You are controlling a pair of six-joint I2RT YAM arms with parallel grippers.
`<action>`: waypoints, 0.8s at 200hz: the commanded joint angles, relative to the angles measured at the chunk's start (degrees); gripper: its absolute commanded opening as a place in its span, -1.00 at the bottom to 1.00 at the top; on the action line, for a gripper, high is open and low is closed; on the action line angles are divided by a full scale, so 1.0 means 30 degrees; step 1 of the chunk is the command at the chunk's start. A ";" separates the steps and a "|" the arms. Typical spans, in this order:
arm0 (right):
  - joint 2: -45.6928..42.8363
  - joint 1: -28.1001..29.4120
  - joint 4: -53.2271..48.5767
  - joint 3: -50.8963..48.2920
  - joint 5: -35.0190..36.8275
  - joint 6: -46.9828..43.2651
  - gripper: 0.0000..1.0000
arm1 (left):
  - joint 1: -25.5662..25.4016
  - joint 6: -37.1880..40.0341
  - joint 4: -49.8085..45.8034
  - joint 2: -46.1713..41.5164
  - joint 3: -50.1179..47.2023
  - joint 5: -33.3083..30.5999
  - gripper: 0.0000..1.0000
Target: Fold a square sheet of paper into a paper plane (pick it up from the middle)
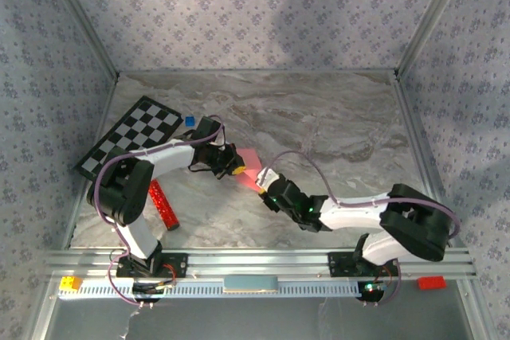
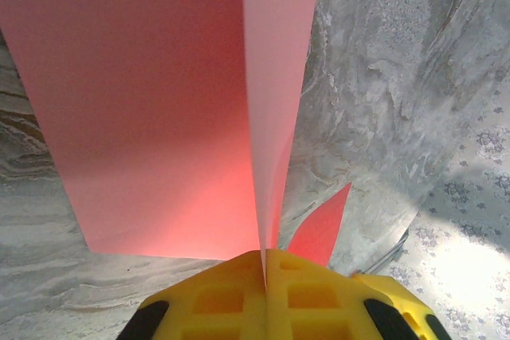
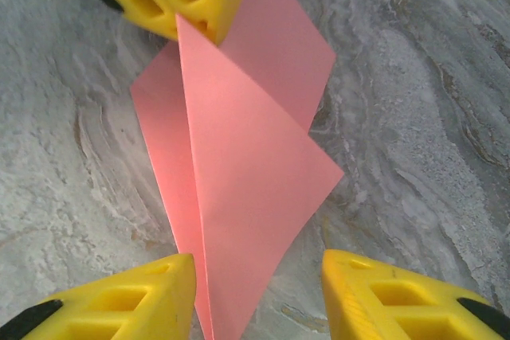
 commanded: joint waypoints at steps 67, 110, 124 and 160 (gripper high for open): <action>0.3385 0.0595 -0.0182 0.2309 0.2312 -0.0653 -0.16 | -0.0074 -0.0027 -0.0377 -0.0358 0.0708 0.0258 -1.00; 0.4113 0.0612 -0.0452 0.2607 0.2425 -0.0274 -0.32 | -0.0114 -0.0016 -0.0402 -0.0329 0.0655 0.0224 -1.00; 0.4180 0.0566 -0.0472 0.2628 0.2418 -0.0030 -0.36 | -0.0112 -0.0056 -0.0414 -0.0329 0.0656 0.0245 -1.00; 0.4289 0.0595 -0.0274 0.2578 0.2150 0.0355 -0.54 | -0.0100 -0.0027 -0.0443 -0.0329 0.0652 0.0198 -1.00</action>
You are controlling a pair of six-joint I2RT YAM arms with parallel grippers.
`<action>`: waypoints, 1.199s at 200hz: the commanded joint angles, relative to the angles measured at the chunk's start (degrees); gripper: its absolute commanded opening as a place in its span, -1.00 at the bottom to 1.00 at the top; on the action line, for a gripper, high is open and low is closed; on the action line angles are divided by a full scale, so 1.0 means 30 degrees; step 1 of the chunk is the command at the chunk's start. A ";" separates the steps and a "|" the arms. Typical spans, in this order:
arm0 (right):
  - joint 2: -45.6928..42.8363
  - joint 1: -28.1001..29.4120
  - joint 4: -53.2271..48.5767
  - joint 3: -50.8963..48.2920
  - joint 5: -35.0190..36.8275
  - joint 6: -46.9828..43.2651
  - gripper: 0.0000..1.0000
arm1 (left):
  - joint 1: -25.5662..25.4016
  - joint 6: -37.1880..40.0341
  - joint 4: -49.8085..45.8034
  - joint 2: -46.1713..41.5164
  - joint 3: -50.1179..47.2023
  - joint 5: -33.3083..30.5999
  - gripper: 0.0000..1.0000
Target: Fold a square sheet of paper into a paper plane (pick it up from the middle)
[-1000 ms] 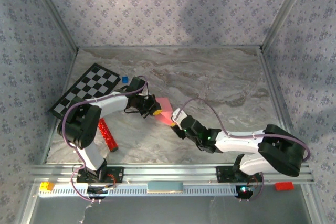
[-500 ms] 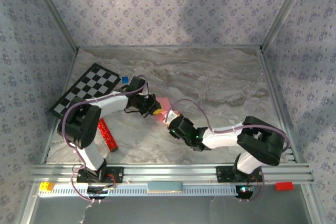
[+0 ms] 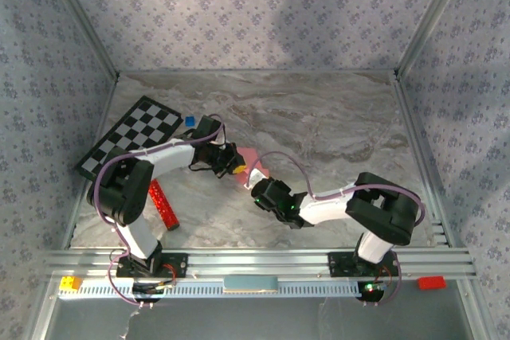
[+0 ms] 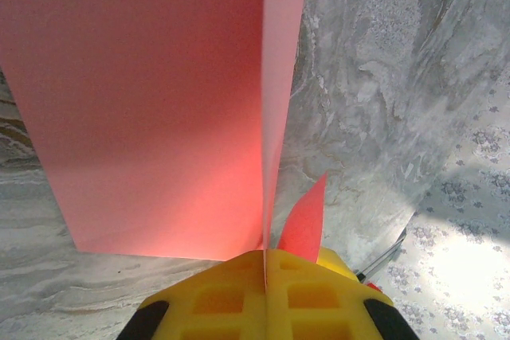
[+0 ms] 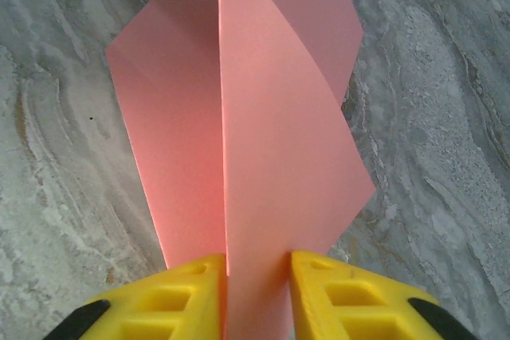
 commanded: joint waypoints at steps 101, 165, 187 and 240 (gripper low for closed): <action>0.0250 -0.0416 0.0269 0.0146 -0.1312 0.2364 -0.83 | -0.0071 0.1176 -0.1376 -0.1617 0.0435 -0.1466 -0.03; 0.0814 -0.1386 0.1825 -0.0204 -0.4747 0.4908 -0.88 | 0.0084 0.1614 -0.2230 -0.2702 0.0430 -0.2871 0.11; 0.0733 -0.1995 0.2479 -0.0506 -0.6776 0.5378 -0.88 | 0.0065 0.1613 -0.2201 -0.2696 0.0386 -0.2900 0.11; 0.0587 -0.3951 0.3304 -0.1004 -1.1785 0.7992 -0.89 | 0.0168 0.1586 -0.2172 -0.2885 0.0277 -0.3142 0.08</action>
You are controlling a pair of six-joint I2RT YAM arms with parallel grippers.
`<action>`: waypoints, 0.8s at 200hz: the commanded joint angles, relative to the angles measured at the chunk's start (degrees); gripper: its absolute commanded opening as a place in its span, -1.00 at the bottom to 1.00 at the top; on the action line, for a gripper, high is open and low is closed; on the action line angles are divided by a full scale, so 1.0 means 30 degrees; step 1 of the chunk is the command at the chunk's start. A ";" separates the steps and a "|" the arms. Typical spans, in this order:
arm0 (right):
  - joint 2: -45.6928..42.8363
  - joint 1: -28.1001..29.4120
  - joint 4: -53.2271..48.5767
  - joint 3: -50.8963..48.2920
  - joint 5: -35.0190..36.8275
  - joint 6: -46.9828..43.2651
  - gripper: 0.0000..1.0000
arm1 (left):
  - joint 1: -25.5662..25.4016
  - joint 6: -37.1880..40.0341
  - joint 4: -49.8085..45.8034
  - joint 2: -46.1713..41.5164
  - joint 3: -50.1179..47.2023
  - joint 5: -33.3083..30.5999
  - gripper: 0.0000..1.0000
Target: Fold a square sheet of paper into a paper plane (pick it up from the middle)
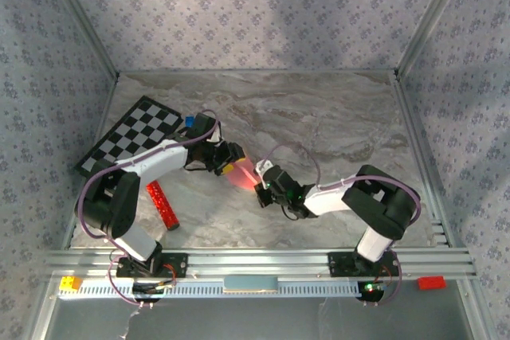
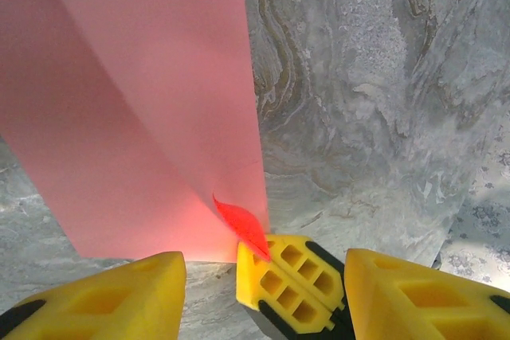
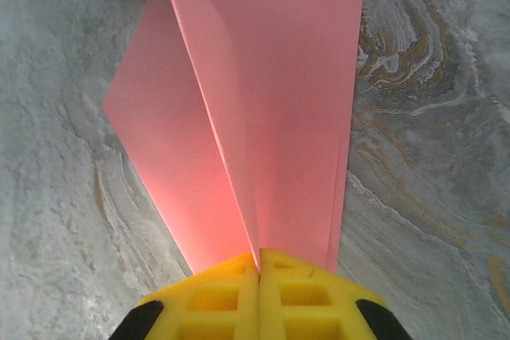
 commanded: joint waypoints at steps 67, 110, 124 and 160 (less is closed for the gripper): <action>0.0196 -0.1370 -0.1266 0.0361 -0.4527 0.3206 -0.87 | 0.0252 0.0178 -0.0090 -0.0535 -0.0157 -0.0372 -0.20; 0.0179 -0.1648 -0.2880 0.1208 -0.5190 0.4502 -0.86 | 0.0456 -0.0198 0.0917 -0.0458 -0.1092 -0.0036 -0.81; 0.0185 -0.1606 -0.3413 0.1468 -0.5052 0.4977 -0.87 | 0.0520 -0.0331 0.1473 -0.0323 -0.1382 0.0228 -0.96; 0.0698 -0.1486 -0.4185 0.2035 -0.5230 0.5678 -0.89 | 0.0517 -0.0788 0.3799 0.0109 -0.2111 0.1525 -1.00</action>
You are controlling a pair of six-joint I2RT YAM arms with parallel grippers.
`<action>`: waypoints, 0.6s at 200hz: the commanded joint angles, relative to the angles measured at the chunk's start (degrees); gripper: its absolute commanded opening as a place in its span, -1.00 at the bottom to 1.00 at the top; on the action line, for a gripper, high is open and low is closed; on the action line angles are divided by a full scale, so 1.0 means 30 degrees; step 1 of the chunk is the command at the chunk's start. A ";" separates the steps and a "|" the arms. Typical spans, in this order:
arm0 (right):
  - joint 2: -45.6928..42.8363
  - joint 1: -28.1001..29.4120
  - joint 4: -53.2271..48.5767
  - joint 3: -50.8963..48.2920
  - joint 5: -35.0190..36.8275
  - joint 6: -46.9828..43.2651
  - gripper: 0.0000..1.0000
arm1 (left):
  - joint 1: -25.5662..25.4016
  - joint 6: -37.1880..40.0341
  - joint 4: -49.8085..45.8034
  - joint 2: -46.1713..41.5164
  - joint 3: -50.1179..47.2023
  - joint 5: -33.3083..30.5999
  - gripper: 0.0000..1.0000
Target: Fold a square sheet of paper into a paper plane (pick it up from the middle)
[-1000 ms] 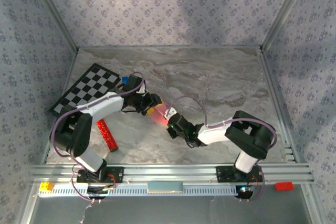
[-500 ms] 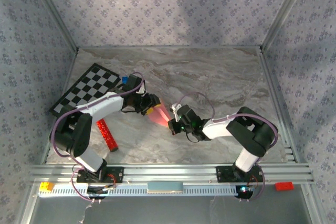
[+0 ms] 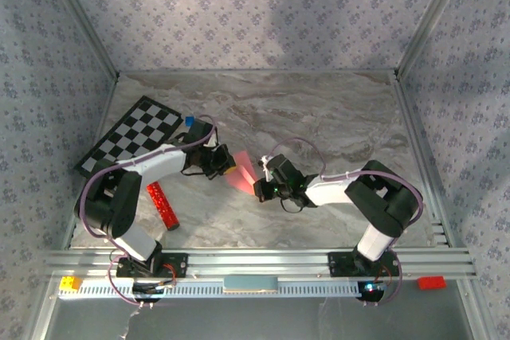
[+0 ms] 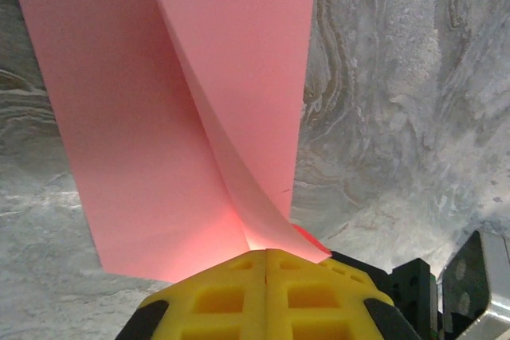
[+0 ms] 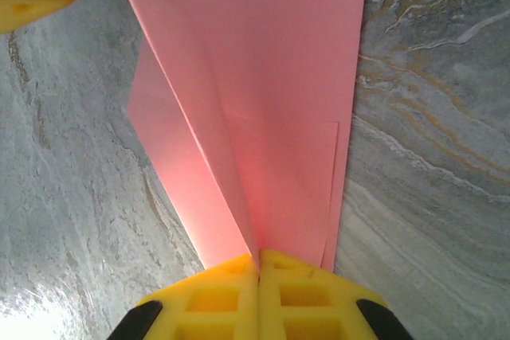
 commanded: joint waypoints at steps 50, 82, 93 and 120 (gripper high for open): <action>0.0870 -0.0044 -0.0493 0.0272 -0.0791 0.2485 -0.90 | -0.0073 -0.0497 0.3027 0.0687 -0.0605 0.1660 -1.00; 0.0625 -0.0254 0.0835 -0.0613 -0.0977 0.3102 -0.91 | -0.0134 -0.0789 0.3359 0.0774 -0.0885 0.1325 -1.00; 0.0490 -0.0374 0.1534 -0.1016 -0.1113 0.3359 -0.91 | -0.0155 -0.0820 0.3380 0.0671 -0.0953 0.1140 -1.00; 0.0235 -0.0614 0.2435 -0.1629 -0.1355 0.3732 -0.91 | -0.0156 -0.0966 0.3261 0.0119 -0.1298 0.0104 -1.00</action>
